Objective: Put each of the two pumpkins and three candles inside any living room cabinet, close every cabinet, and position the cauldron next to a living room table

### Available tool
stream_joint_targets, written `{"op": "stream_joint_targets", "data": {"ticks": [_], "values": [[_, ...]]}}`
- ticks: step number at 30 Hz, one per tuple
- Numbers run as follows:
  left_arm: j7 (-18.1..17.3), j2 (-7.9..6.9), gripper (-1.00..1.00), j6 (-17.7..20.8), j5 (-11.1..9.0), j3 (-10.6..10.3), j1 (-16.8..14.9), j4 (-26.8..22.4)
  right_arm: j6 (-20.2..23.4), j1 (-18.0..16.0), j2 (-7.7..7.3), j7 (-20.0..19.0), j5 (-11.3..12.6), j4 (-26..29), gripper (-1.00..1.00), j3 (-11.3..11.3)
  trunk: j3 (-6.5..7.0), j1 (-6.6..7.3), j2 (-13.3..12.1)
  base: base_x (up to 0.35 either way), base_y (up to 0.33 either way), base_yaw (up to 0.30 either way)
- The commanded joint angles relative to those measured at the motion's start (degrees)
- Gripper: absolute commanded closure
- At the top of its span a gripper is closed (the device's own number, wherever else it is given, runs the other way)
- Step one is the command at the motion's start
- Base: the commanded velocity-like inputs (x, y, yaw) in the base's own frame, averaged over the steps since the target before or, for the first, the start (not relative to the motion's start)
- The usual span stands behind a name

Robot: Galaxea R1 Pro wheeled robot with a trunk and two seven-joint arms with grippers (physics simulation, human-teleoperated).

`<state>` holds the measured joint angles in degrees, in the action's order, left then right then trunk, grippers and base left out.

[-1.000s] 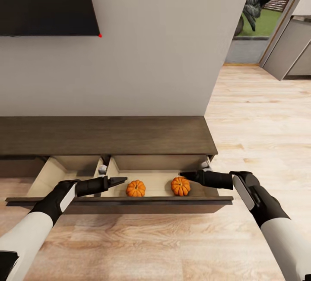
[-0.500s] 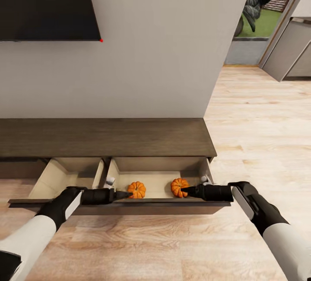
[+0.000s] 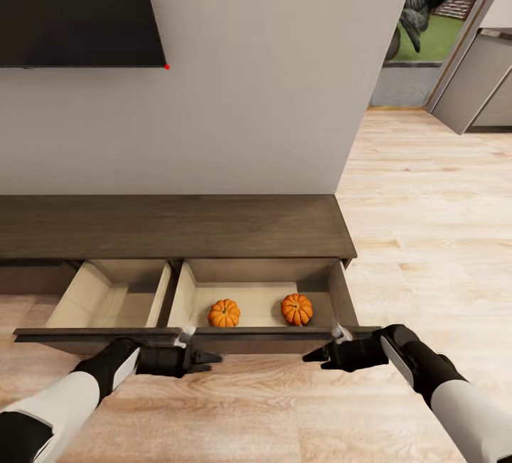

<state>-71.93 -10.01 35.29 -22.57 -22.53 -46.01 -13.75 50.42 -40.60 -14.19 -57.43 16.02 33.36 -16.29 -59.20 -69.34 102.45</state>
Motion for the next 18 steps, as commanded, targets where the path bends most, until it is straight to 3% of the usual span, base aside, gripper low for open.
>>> {"op": "stream_joint_targets", "data": {"ticks": [1,4,6,11,15,18], "values": [[0.0,0.33,-1.00,0.0,0.0,-0.2,0.1,0.5,-0.1,0.2,0.02,0.0,-0.2,-0.2,-1.00,0.0,0.00,0.00,0.0,0.000,0.000,0.000],[0.2,1.31,-1.00,-0.1,0.0,-0.4,0.4,1.6,-0.3,0.7,0.03,0.0,-0.5,-0.5,-1.00,-0.1,0.00,0.00,0.0,0.000,0.000,0.000],[2.3,2.41,-1.00,-1.0,0.1,-0.5,0.5,2.9,-1.1,1.7,0.11,0.1,-1.1,-0.7,-1.00,-0.1,0.00,0.00,0.0,0.000,0.000,0.000],[17.2,6.90,-1.00,-4.9,0.0,-0.6,0.6,8.4,-11.1,4.1,2.26,1.5,-5.7,-2.9,-1.00,-0.1,0.00,0.00,0.0,0.000,0.000,0.000],[27.3,8.98,-1.00,-5.7,-0.1,-0.6,0.7,9.9,-19.7,4.4,3.83,6.9,-7.1,-7.6,-1.00,-0.1,0.00,0.00,0.0,0.000,0.000,0.000],[34.4,10.30,-1.00,-9.1,-0.2,-0.6,1.5,10.2,-28.0,4.4,4.19,13.1,-7.1,-12.1,-1.00,-0.1,0.00,0.00,0.0,0.000,0.000,0.000]]}}
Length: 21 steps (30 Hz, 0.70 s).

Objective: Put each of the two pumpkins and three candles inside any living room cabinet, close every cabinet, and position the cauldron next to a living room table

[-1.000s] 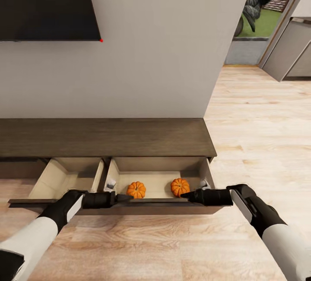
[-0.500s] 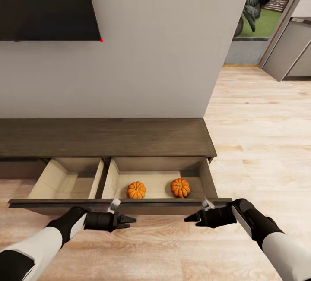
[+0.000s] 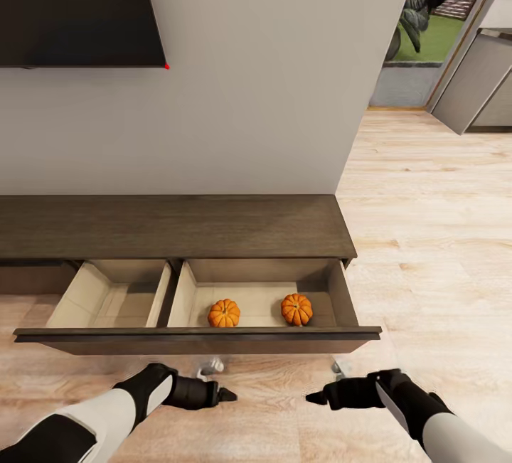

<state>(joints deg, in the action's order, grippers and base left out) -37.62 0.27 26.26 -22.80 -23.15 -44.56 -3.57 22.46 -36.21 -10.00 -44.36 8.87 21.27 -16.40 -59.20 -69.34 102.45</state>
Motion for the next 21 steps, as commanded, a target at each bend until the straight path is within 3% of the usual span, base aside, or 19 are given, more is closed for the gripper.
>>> {"op": "stream_joint_targets", "data": {"ticks": [1,6,8,10,13,17,21], "values": [[1.6,0.36,-1.00,-1.0,0.0,0.0,0.2,0.0,-2.4,0.0,0.19,1.9,0.1,-1.4,-1.00,0.0,0.00,0.00,0.0,0.000,0.000,0.000],[12.2,2.31,-1.00,-4.0,-0.1,0.0,1.4,0.4,-16.0,0.0,2.75,14.0,0.1,-9.4,-1.00,0.0,0.00,0.00,0.0,0.000,0.000,0.000],[15.0,2.53,-1.00,-6.2,-0.1,0.0,1.7,0.5,-17.7,0.1,3.35,16.1,0.1,-10.8,-1.00,0.1,0.00,0.00,0.0,0.000,0.000,0.000],[21.8,3.96,-1.00,-12.8,-0.2,0.0,2.4,3.0,-21.1,0.1,4.42,20.6,0.3,-13.3,-1.00,0.1,0.00,0.00,0.0,0.000,0.000,0.000],[26.6,5.19,-1.00,-17.4,-0.2,0.0,2.7,4.7,-26.6,0.2,4.78,24.0,0.5,-15.1,-1.00,0.1,0.00,0.00,0.0,0.000,0.000,0.000],[29.3,5.76,-1.00,-20.8,-0.3,0.1,3.5,5.3,-33.1,0.5,6.03,27.3,0.6,-17.9,-1.00,0.1,0.00,0.00,0.0,0.000,0.000,0.000],[29.8,5.81,-1.00,-27.2,-1.4,0.4,4.4,5.4,-35.1,0.6,6.65,28.9,0.6,-18.6,-1.00,0.1,-0.18,-0.22,0.4,0.000,0.000,0.000]]}}
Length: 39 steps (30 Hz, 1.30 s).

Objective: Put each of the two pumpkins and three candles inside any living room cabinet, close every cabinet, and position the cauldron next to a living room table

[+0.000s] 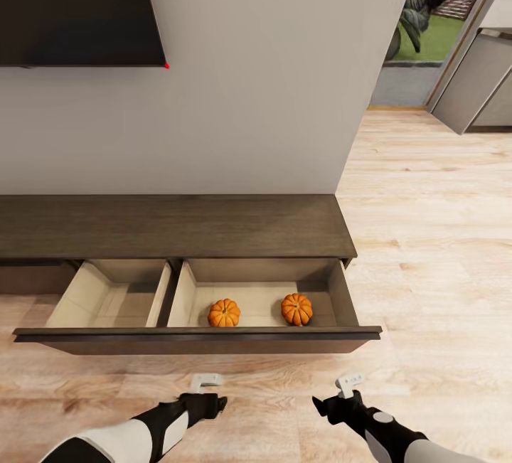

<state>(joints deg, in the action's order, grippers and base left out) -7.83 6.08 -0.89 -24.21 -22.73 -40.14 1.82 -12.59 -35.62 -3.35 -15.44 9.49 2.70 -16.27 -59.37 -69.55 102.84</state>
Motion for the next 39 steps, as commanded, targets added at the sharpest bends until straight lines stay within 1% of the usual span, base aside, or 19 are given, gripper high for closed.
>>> {"op": "stream_joint_targets", "data": {"ticks": [1,2,3,4,5,6,7,9,10,11,13,15,16,18,20,22,27,33,39], "values": [[0.0,0.03,-1.00,-1.1,-0.9,0.1,0.1,0.0,-0.2,0.0,0.07,0.2,0.0,-0.1,-1.00,0.0,-0.18,-0.23,0.4,0.000,0.000,0.000],[0.1,0.01,-1.00,-1.8,-2.0,0.2,0.3,0.0,-0.3,0.0,0.11,0.3,0.0,-0.1,-1.00,0.0,-0.36,-0.45,0.8,0.000,0.000,0.000],[0.1,0.00,-1.00,-2.4,-4.2,0.3,0.4,0.1,-0.4,0.2,0.15,0.4,0.0,-0.1,-1.00,0.0,-0.54,-0.66,1.2,0.000,0.000,0.000],[0.2,-0.03,-1.00,-2.7,-5.7,0.3,0.5,0.1,-0.5,0.4,0.17,0.4,-0.2,-0.1,-1.00,0.0,-0.72,-0.88,1.6,0.000,0.000,0.000],[0.4,-0.02,-1.00,-3.0,-8.4,0.4,1.0,0.2,-1.5,1.2,0.24,0.5,-0.4,-0.1,-1.00,0.0,-0.90,-1.10,2.0,0.000,0.000,0.000],[0.8,-0.01,-1.00,-3.0,-8.9,0.4,1.1,0.2,-2.8,1.4,0.26,0.5,-0.3,-0.1,-1.00,0.0,-1.08,-1.32,2.4,0.000,0.000,0.000],[1.6,-0.01,-1.00,-3.0,-9.0,0.4,1.3,0.2,-3.9,1.8,0.26,0.5,-0.3,-0.1,-1.00,0.0,-1.26,-1.54,2.8,0.000,0.000,0.000],[5.1,-0.07,-1.00,-3.0,-9.1,0.3,1.6,0.3,-5.9,2.4,0.27,0.5,-0.2,-0.1,-1.00,0.0,-1.62,-1.98,3.6,0.000,0.000,0.000],[7.0,-0.08,-1.00,-3.0,-9.1,0.3,1.8,0.3,-6.4,2.5,0.28,0.5,-0.2,-0.1,-1.00,0.0,-1.80,-2.20,4.0,0.000,0.000,0.000],[10.1,-0.11,-1.00,-3.0,-9.1,0.3,1.9,0.3,-6.8,2.6,0.29,0.5,-0.1,-0.1,-1.00,0.0,-1.98,-2.42,4.4,0.000,0.000,0.000],[13.0,-0.15,-1.00,-3.1,-9.0,0.2,2.0,0.2,-7.1,2.8,0.54,0.9,-0.1,-0.1,-1.00,0.0,-2.34,-2.86,5.2,0.000,0.000,0.000],[14.3,-0.07,-1.00,-3.1,-9.0,0.2,2.0,0.0,-7.1,2.9,1.55,2.9,-0.1,-0.1,-1.00,0.0,-2.70,-3.30,6.0,0.000,0.000,0.000],[14.7,0.03,-1.00,-3.1,-9.0,0.1,2.1,-0.4,-7.2,3.0,2.49,6.7,-0.2,-0.1,-1.00,0.0,-2.88,-3.52,6.4,0.000,0.000,0.000],[15.0,0.11,-1.00,-3.1,-9.0,0.1,2.1,-0.7,-7.2,3.1,3.64,11.1,-0.3,-0.1,-1.00,0.0,-3.24,-3.96,7.2,0.000,0.000,0.000],[15.2,0.12,-1.00,-3.1,-9.0,0.1,2.0,-1.0,-7.4,3.1,4.68,13.4,-0.5,-0.1,-1.00,0.0,-3.60,-4.40,8.0,0.000,0.000,0.000],[15.3,0.09,-1.00,-3.2,-8.9,0.0,2.0,-1.1,-7.9,3.1,5.08,14.2,-0.4,-0.1,-1.00,0.0,-3.95,-4.84,8.8,0.000,0.000,0.000],[15.3,-0.02,-1.00,-3.2,-8.9,0.0,2.0,-2.0,-10.2,3.1,5.64,14.6,-0.3,0.0,-1.00,0.0,-4.69,-5.94,10.8,0.000,0.000,-0.080],[15.3,-0.19,-1.00,-3.2,-8.9,-0.1,2.0,-2.2,-10.4,3.1,5.64,14.6,-0.2,-0.1,-1.00,0.1,-5.39,-7.25,13.2,0.000,0.000,-0.182],[15.4,-0.27,-1.00,-3.2,-8.9,-0.1,2.0,-2.2,-10.4,3.1,5.64,14.7,-0.3,-0.1,-1.00,0.1,-6.40,-8.57,15.7,0.000,0.000,-0.034]]}}
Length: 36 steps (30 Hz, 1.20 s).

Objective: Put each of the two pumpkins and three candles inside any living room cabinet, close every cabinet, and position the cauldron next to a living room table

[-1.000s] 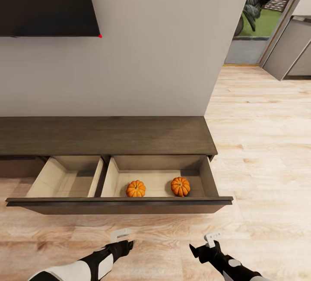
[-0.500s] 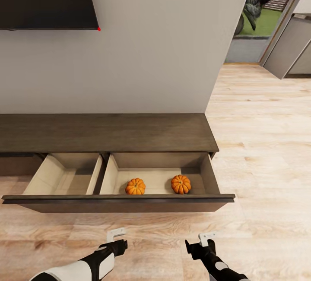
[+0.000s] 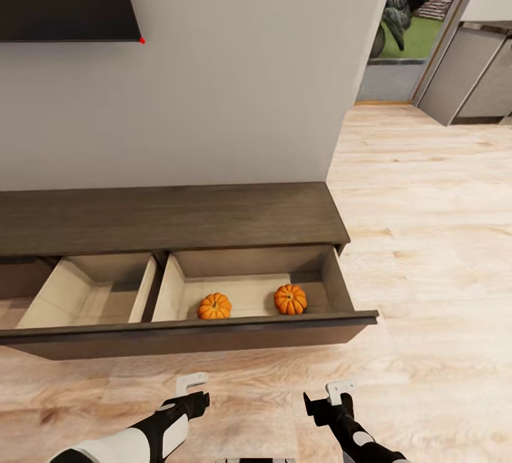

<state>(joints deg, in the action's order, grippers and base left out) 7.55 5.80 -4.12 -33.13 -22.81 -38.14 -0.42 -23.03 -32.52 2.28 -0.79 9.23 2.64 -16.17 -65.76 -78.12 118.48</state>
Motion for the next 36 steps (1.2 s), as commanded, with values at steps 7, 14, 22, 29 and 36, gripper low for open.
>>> {"op": "stream_joint_targets", "data": {"ticks": [7,14,22,29,36], "values": [[-0.1,0.00,-1.00,-0.4,0.0,0.1,0.0,0.1,0.0,0.0,0.00,0.0,0.0,0.0,-1.00,0.0,-1.26,-1.54,2.8,0.000,0.000,-0.001],[-0.1,0.08,-1.00,-1.3,-0.1,0.1,0.0,0.1,0.7,0.0,0.86,0.3,-0.6,0.1,-1.00,-0.3,-2.51,-3.08,5.6,0.000,0.000,0.000],[-0.1,0.06,-1.00,-1.3,-0.1,0.1,0.0,0.1,0.8,-0.3,2.28,0.3,-0.7,0.0,-1.00,-3.1,-3.95,-4.84,8.8,0.000,0.000,0.000],[-0.1,0.08,-1.00,-1.3,-0.1,0.1,0.0,0.1,0.6,-0.3,2.02,0.4,-0.6,0.0,-1.00,-4.4,-5.21,-6.38,11.6,0.000,0.000,0.000],[-0.3,-0.16,-1.00,-1.3,-0.1,0.1,0.0,0.1,0.5,-0.3,1.86,0.4,-0.7,0.1,-1.00,-4.5,-5.93,-7.25,13.3,0.000,0.000,0.000]]}}
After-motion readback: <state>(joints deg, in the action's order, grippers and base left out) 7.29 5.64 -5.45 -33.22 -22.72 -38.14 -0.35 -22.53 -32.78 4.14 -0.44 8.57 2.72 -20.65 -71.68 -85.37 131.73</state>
